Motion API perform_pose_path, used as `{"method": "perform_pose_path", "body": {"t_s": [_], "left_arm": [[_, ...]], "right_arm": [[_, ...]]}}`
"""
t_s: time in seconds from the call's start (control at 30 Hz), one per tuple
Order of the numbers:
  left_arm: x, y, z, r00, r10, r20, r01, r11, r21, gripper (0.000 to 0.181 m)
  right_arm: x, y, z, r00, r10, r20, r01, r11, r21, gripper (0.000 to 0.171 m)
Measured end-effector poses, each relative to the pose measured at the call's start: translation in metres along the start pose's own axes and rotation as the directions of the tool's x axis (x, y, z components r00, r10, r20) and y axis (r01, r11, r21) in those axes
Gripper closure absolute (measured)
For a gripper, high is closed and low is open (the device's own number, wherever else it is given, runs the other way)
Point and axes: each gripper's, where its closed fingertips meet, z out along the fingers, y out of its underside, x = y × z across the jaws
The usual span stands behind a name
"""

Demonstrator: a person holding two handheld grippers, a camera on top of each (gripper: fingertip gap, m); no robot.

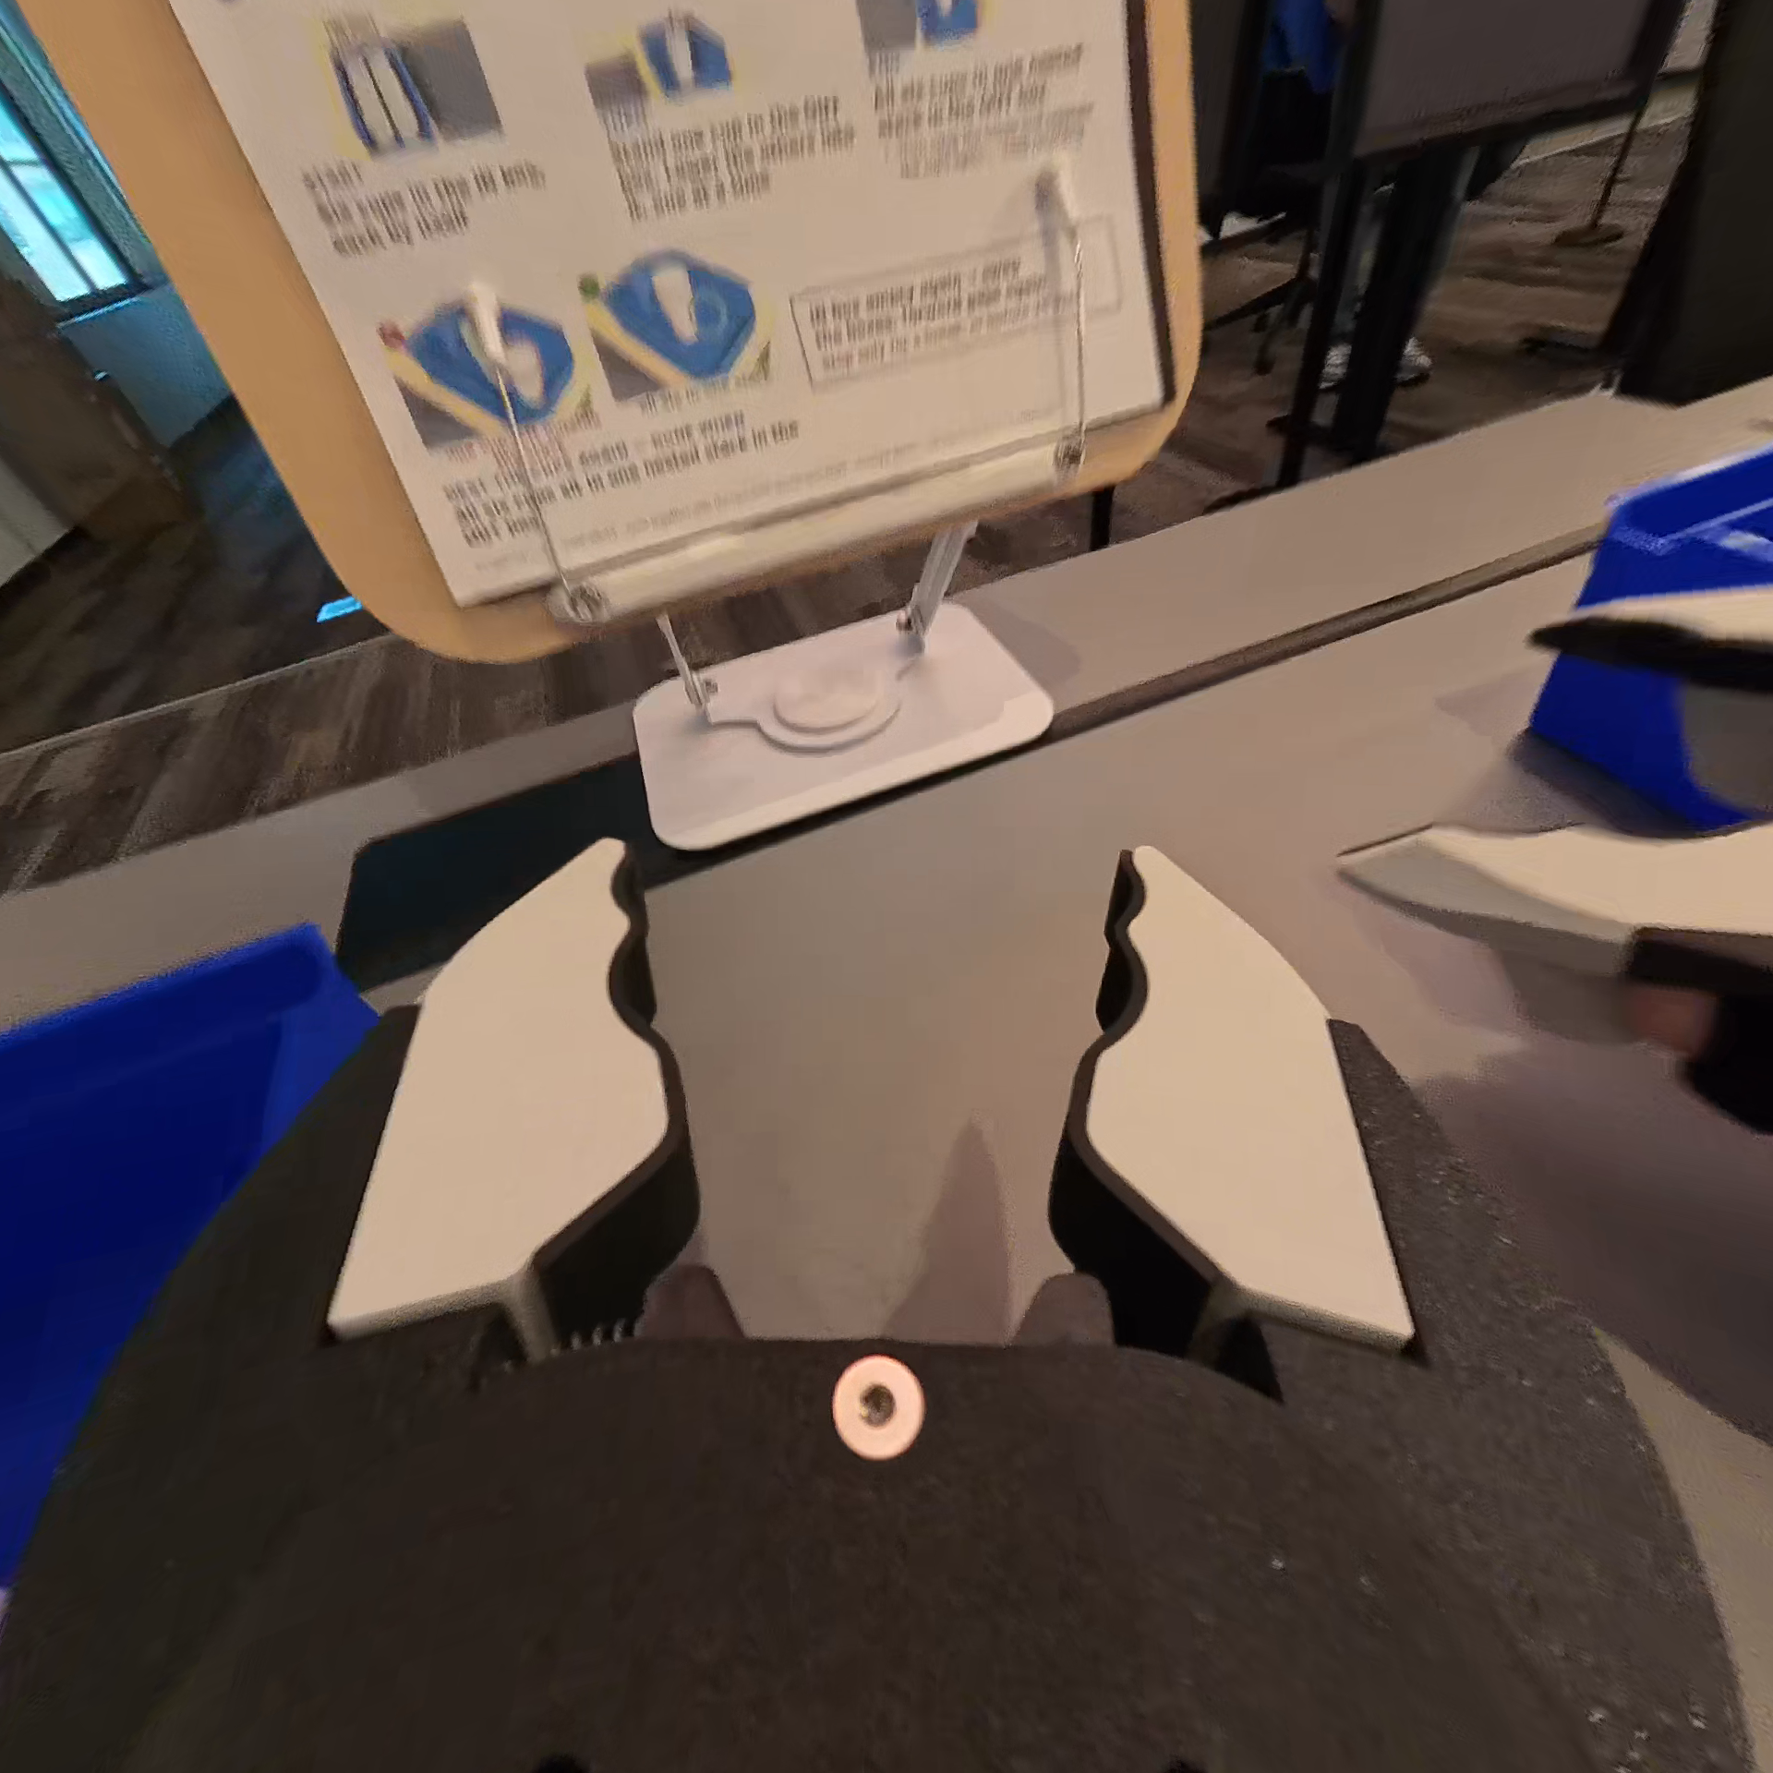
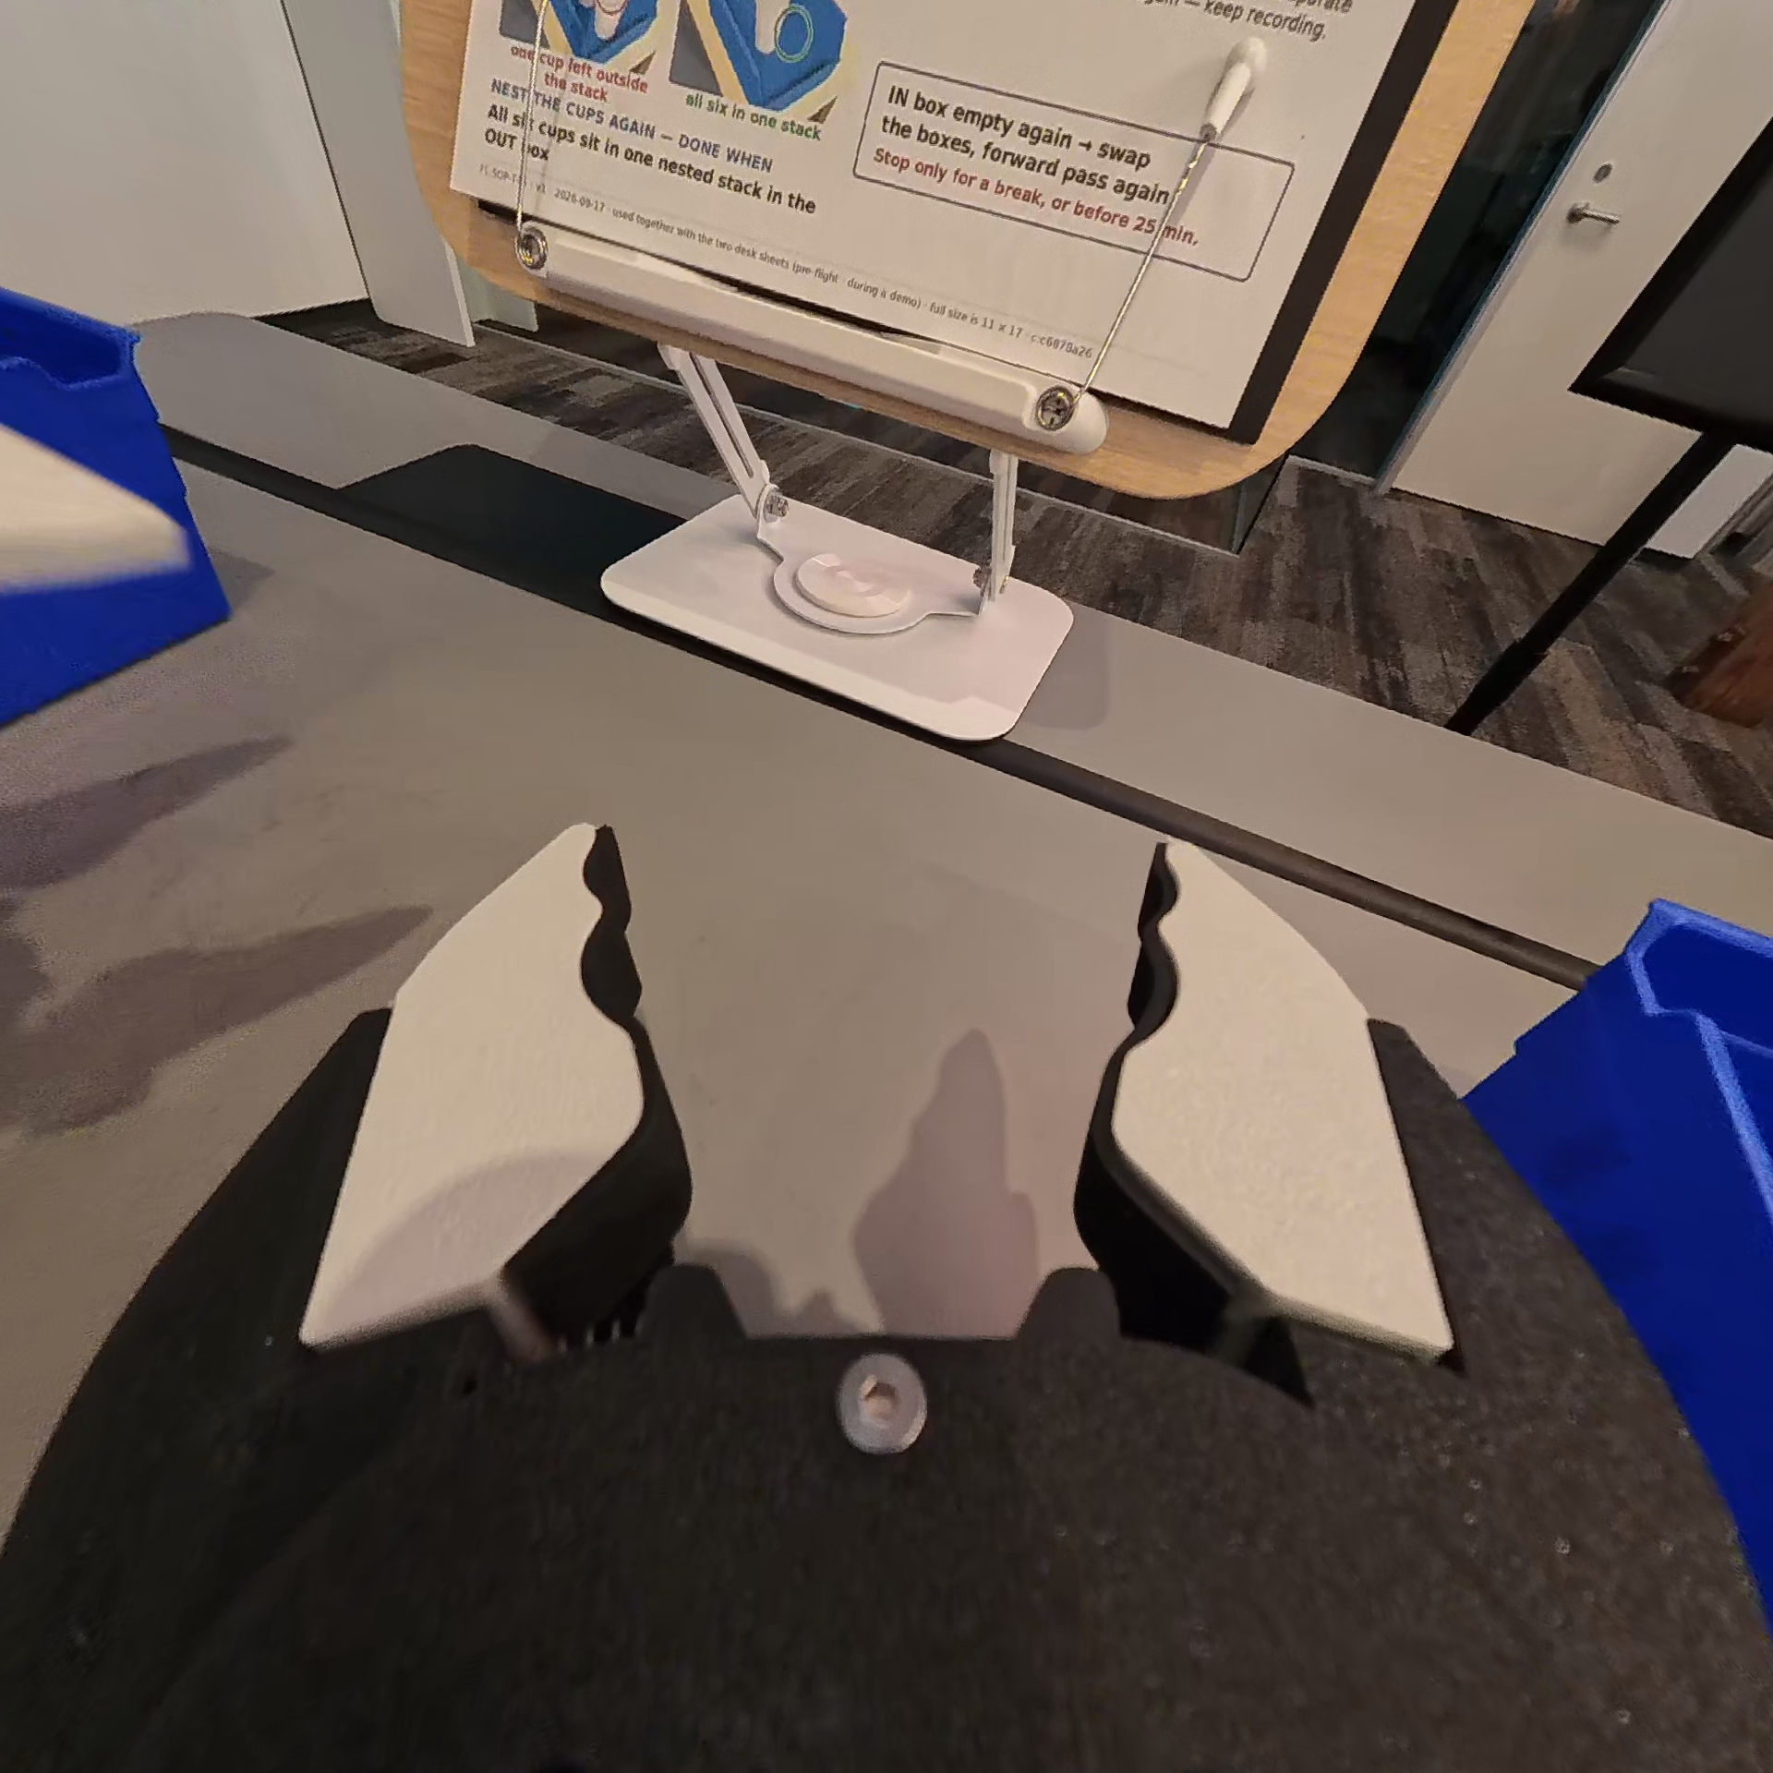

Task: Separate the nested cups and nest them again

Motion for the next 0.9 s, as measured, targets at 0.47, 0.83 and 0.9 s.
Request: {"method": "perform_pose_path", "body": {"t_s": [0.47, 0.83, 0.9], "left_arm": [[-0.204, 0.025, -0.187, 0.935, -0.121, 0.334, 0.122, 0.992, 0.018, 0.085], [-0.203, 0.115, -0.171, 0.916, -0.177, 0.359, 0.229, 0.968, -0.106, 0.078], [-0.203, 0.117, -0.170, 0.914, -0.184, 0.363, 0.236, 0.966, -0.104, 0.078]], "right_arm": [[0.002, -0.004, 0.003, 0.999, -0.009, 0.044, 0.009, 1.000, -0.011, 0.072], [0.002, -0.003, 0.002, 0.998, -0.016, 0.060, 0.017, 1.000, -0.023, 0.072], [0.003, -0.003, 0.002, 0.998, -0.010, 0.063, 0.012, 1.000, -0.024, 0.072]]}}
